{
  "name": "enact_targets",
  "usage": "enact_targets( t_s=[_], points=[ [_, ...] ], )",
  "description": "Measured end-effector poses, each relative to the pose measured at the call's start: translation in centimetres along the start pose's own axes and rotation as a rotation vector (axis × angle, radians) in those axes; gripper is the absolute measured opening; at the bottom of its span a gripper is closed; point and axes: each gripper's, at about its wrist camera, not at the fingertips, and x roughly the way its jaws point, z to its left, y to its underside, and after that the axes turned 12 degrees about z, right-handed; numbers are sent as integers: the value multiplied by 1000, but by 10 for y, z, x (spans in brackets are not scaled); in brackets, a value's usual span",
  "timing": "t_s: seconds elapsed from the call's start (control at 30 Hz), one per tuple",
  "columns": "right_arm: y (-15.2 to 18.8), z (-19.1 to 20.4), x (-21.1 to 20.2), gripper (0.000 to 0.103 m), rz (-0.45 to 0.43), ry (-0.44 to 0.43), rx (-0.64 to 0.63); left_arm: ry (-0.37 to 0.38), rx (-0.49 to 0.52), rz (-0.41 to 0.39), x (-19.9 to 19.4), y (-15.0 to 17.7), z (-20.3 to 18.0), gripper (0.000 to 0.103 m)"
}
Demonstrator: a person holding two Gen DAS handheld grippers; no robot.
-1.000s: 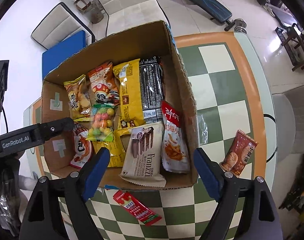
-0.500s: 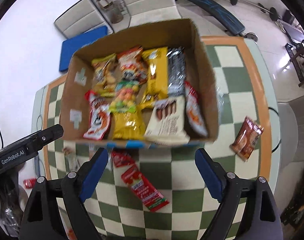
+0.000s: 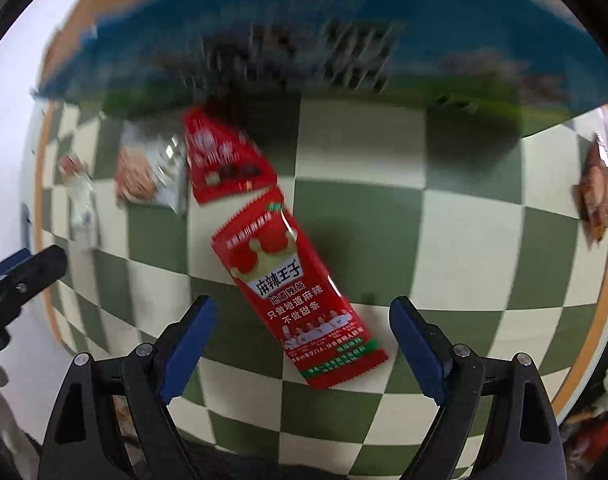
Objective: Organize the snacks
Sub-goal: 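Grasp the red crown-print spicy strip pack with the right tool while the left grasps the cranberry oat cookie pack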
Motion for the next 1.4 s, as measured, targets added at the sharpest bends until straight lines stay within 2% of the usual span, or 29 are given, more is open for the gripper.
enact_targets(
  t_s=[0.23,0.27,0.37,0.47,0.67,0.97,1.07,1.1,1.13,1.23,1.4],
  points=[
    [2,19,29,89,29,151,-49,8,-38,19,14,2,12,88],
    [4,20,33,81,35,161,-54,15,-39,17,14,1,12,88],
    [14,24,38,72,9,210,-58,25,-32,0,10,-6,8,88],
    [19,15,36,63,-14,185,-11,33,-6,-9,8,-18,-2,88],
    [21,-20,31,62,3,63,140,34,57,-4,13,-48,-32,88],
    [25,-34,33,62,21,55,174,-19,109,60,42,-84,-70,88],
    [34,-37,33,62,25,61,174,-12,116,56,46,-82,-74,85],
    [33,-37,31,62,27,64,174,-13,130,45,45,-80,-76,81],
    [25,-34,33,62,28,67,173,1,143,39,44,-78,-79,71],
    [22,-33,36,62,30,67,177,-26,166,14,39,-69,-87,65],
    [23,-23,37,60,32,62,174,-60,176,4,38,-41,-86,62]
  ],
)
